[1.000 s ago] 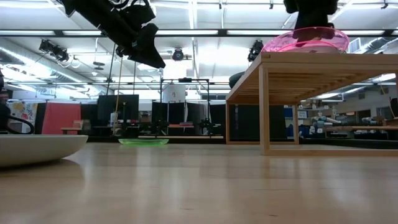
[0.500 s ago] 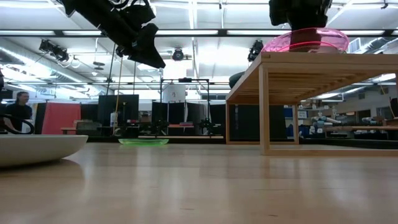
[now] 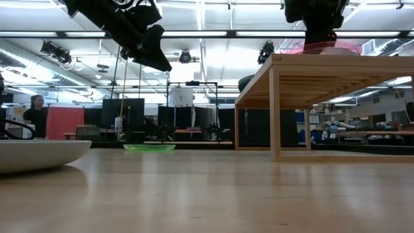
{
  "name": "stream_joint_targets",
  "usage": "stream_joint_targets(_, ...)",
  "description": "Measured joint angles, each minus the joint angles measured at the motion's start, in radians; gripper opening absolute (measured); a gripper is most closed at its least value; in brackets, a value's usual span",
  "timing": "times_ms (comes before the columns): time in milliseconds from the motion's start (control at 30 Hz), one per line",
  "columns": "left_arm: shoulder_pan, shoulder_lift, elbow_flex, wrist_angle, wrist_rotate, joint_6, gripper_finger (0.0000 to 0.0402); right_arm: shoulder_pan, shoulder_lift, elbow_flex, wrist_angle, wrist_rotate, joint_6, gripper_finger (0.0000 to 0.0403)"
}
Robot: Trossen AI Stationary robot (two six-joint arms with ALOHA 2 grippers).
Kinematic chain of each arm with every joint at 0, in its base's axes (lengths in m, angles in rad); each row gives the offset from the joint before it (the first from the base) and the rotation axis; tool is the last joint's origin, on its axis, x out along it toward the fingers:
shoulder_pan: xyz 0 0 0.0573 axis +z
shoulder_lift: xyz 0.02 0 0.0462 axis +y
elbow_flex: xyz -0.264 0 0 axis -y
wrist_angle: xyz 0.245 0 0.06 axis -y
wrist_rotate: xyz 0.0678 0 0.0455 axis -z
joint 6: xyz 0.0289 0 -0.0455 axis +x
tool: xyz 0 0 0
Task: Place and stack plates onto a shelf
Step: Stack the light pink plate on top of the light orange plate on the shelf, then stack the blue plate on top of the green plate on the shelf
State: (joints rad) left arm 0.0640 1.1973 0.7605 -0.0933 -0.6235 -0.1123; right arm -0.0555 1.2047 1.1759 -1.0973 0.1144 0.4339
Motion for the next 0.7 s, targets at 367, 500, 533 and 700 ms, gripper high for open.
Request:
stream_joint_targets(367, 0.0, 0.0, 0.0, -0.013, 0.0, 0.0, 0.0142, 0.0, -0.051, 0.0, 0.017, 0.087, 0.016, 0.0144)
stream_joint_targets(500, 0.0, 0.0, 0.0, -0.05, 0.083, -0.002, 0.0142, 0.01, -0.05, 0.0, 0.061, 0.05, 0.016, 0.0144)
stream_joint_targets(533, 0.0, 0.0, 0.0, -0.065, 0.123, -0.002, 0.0142, 0.015, -0.048, 0.0, 0.079, 0.049, 0.015, 0.0144)
stream_joint_targets(700, -0.001, 0.0, 0.0, -0.165, 0.35, -0.008, 0.0142, 0.05, -0.047, 0.0, 0.169, 0.049, 0.008, 0.0144)
